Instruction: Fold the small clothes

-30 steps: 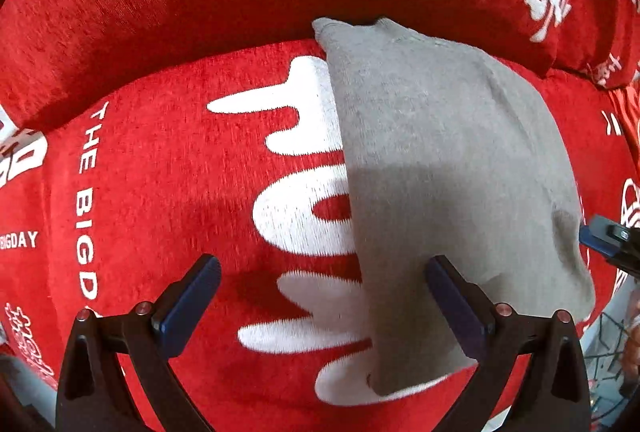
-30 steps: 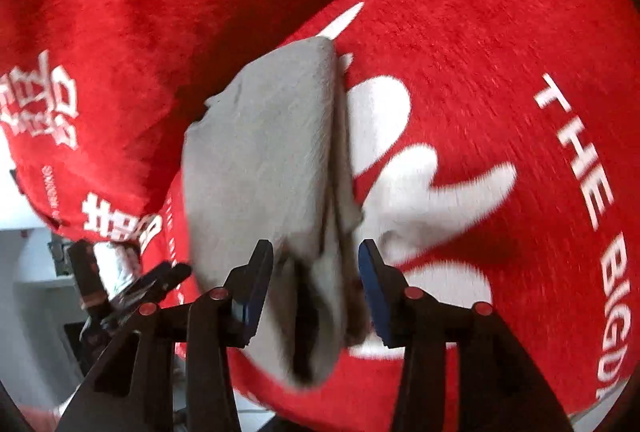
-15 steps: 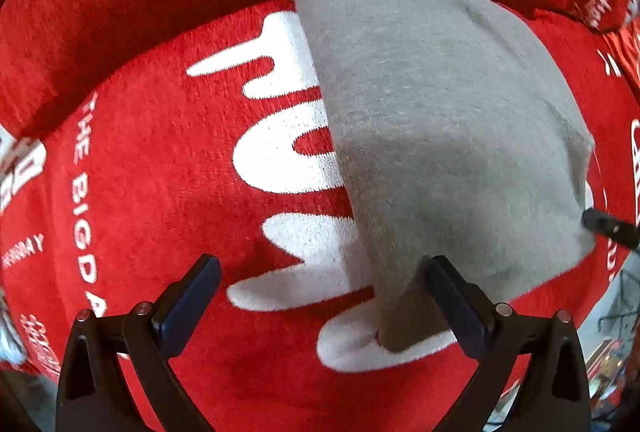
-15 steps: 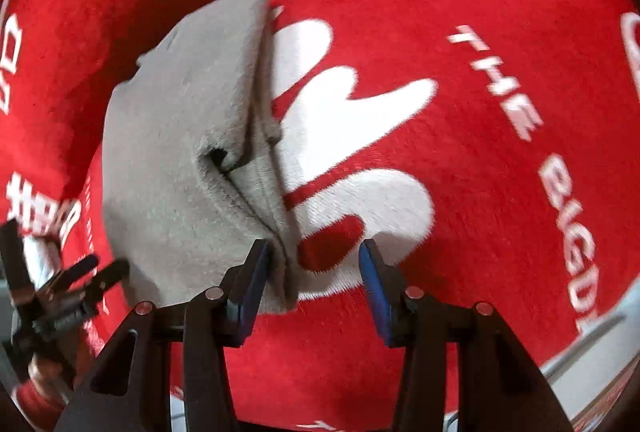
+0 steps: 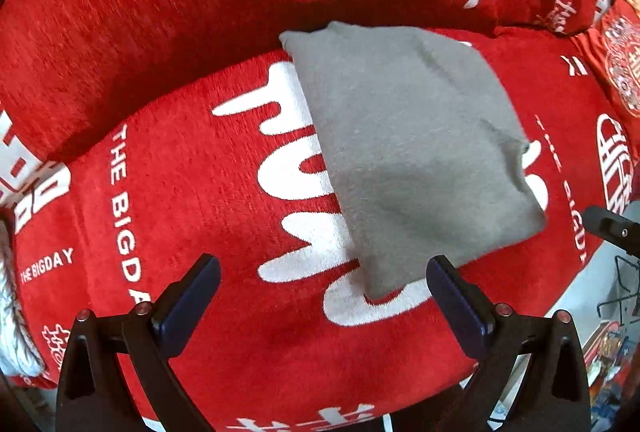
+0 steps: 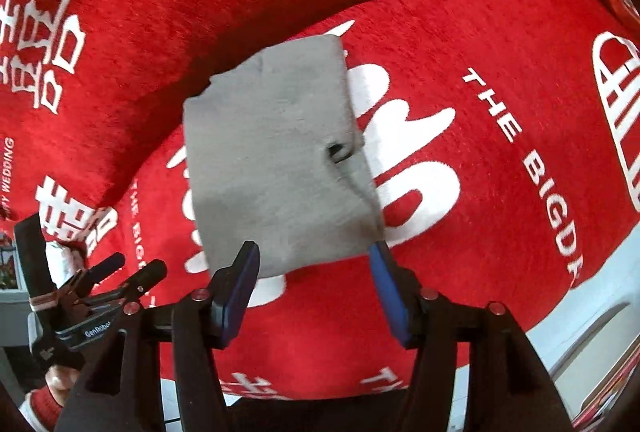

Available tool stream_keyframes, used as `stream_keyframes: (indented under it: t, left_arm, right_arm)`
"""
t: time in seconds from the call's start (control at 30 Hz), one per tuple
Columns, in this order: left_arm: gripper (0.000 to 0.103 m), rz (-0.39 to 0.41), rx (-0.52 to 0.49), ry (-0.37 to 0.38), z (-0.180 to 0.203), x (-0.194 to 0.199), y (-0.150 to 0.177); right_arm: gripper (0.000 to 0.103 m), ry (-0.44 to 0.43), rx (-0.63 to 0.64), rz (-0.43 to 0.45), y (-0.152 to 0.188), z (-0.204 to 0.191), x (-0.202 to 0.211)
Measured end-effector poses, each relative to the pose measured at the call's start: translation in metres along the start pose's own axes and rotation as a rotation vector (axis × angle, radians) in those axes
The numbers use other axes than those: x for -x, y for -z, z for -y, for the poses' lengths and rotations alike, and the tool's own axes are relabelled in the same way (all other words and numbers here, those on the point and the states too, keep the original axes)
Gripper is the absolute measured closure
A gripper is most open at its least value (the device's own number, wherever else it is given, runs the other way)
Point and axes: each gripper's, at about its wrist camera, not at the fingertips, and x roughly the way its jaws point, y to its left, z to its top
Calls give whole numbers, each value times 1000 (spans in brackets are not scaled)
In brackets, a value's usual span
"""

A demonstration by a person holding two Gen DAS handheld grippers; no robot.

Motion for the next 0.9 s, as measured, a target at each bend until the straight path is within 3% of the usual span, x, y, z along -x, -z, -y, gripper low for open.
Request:
stream_keyframes:
  t: [0.33, 0.4, 0.57, 0.77, 0.87, 0.9]
  left_arm:
    - [0, 40, 42, 32, -17, 58, 1]
    - [0, 55, 57, 28, -19, 72, -2]
    - [0, 87, 87, -6, -11, 102, -13]
    - [0, 85, 86, -1, 11, 118, -25]
    - [0, 82, 78, 18, 24, 120, -28]
    - [0, 79, 65, 24, 29, 121, -29]
  right_arm:
    - [29, -6, 9, 11, 19, -35, 31]
    - [23, -22, 25, 9, 17, -39, 35]
    - [21, -78, 59, 5, 7, -43, 51]
    - [18, -135, 44, 67, -9, -38, 87]
    - [0, -139, 40, 75, -11, -41, 96]
    - [0, -139, 46, 81, -7, -43, 99]
